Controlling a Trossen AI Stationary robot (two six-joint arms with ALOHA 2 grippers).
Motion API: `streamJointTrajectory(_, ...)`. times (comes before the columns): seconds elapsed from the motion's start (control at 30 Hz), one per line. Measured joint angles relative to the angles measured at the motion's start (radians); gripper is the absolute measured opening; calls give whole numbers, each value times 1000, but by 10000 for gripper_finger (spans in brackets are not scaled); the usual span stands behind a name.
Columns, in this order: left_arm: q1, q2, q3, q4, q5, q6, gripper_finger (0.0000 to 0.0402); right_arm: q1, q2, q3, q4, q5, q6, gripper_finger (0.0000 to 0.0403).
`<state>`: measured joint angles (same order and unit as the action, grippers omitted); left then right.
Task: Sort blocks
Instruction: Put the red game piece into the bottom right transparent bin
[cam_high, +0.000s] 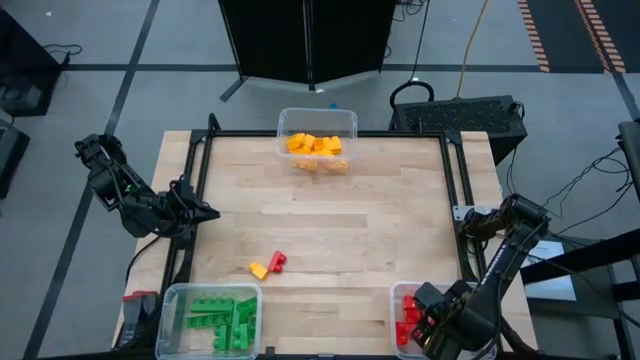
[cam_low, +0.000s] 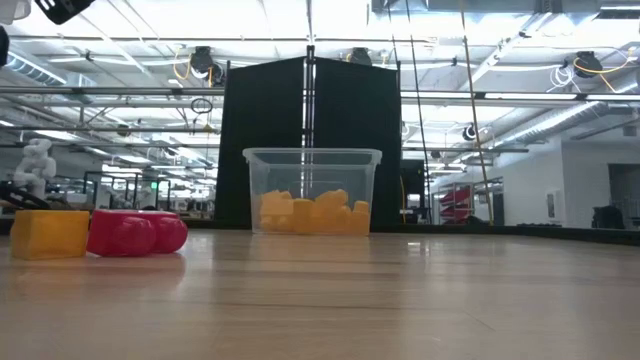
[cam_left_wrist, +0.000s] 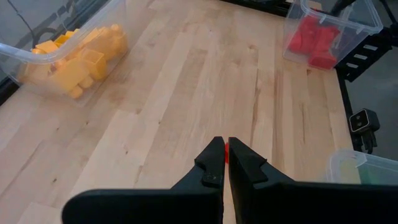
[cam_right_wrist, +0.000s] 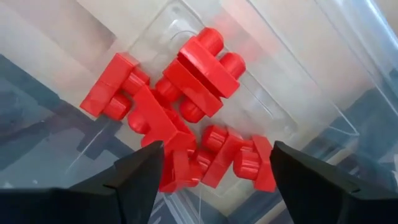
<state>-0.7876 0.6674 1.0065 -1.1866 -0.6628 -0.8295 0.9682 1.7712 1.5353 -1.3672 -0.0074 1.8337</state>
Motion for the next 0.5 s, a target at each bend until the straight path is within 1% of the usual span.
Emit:
streamJointTrajectory(0.17,0,0,0,0,0,0,3,-14,-29,36,2,6,-21,282)
streamJointTrajectory(0.37,0,0,0,-4,1,6,3,-38,-94,124,-1,11,-26,282)
streamJointTrajectory(0.43,0,0,0,-4,1,6,3,-46,-113,167,-3,42,-39,282)
streamJointTrajectory(0.5,0,0,0,-4,6,6,3,-55,-128,212,-3,119,-61,282)
